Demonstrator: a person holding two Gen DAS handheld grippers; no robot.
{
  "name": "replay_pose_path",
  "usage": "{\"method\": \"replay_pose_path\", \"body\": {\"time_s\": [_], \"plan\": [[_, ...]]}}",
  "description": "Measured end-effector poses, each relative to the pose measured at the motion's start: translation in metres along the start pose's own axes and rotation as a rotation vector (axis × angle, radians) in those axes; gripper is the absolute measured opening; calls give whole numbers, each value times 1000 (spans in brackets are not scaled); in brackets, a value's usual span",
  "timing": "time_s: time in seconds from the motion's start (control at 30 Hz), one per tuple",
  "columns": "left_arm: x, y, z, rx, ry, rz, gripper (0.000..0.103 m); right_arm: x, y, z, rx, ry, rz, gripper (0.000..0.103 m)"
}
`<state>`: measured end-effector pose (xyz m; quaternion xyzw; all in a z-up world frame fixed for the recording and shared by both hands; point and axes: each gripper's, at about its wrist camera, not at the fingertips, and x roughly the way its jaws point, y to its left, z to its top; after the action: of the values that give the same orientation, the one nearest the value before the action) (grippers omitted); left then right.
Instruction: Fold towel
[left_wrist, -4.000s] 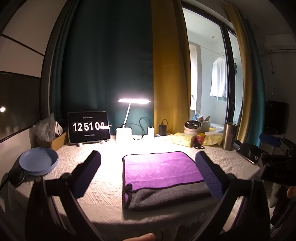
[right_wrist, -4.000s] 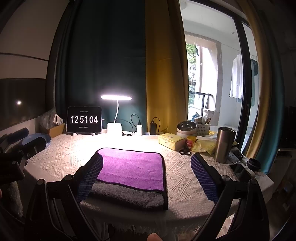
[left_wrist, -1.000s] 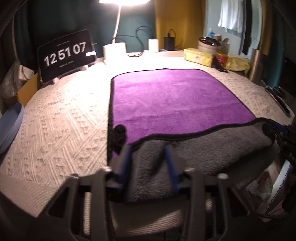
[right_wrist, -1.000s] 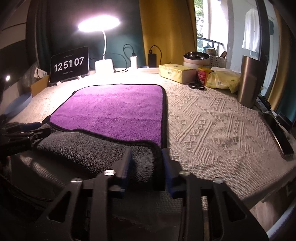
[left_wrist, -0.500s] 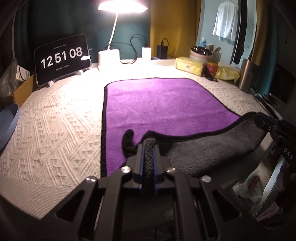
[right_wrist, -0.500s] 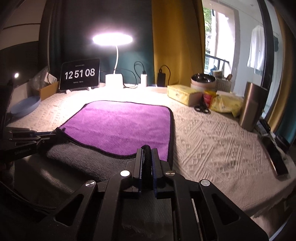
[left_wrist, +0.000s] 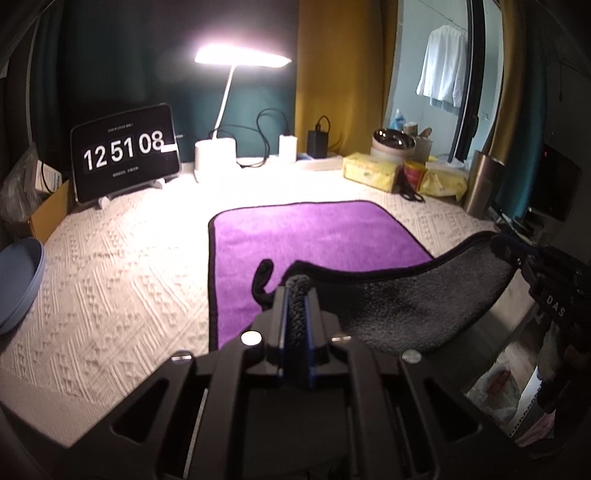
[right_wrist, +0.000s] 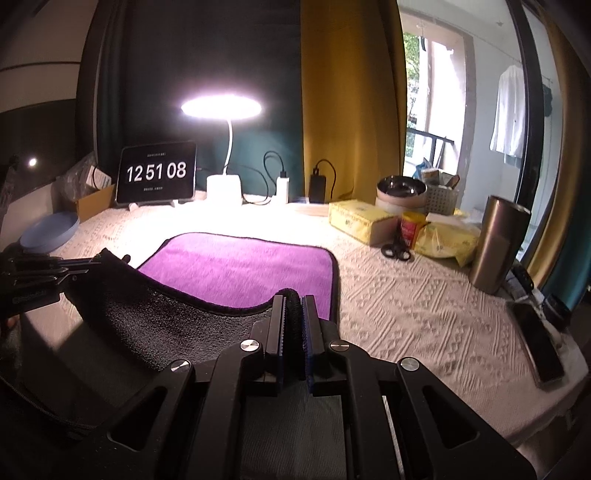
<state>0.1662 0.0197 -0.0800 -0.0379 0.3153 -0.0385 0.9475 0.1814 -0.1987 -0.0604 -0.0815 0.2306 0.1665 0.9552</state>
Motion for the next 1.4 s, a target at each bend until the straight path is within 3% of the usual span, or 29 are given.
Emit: {"method": "replay_pose_path", "body": {"time_s": [0.73,1.4], "plan": [[16,17,56,-24,-105,31,8,46,-16,59,-15,-80,44,9],[70,37,91,-31,-115,63,8,112,-27,85,-27,-80,63,9]]}}
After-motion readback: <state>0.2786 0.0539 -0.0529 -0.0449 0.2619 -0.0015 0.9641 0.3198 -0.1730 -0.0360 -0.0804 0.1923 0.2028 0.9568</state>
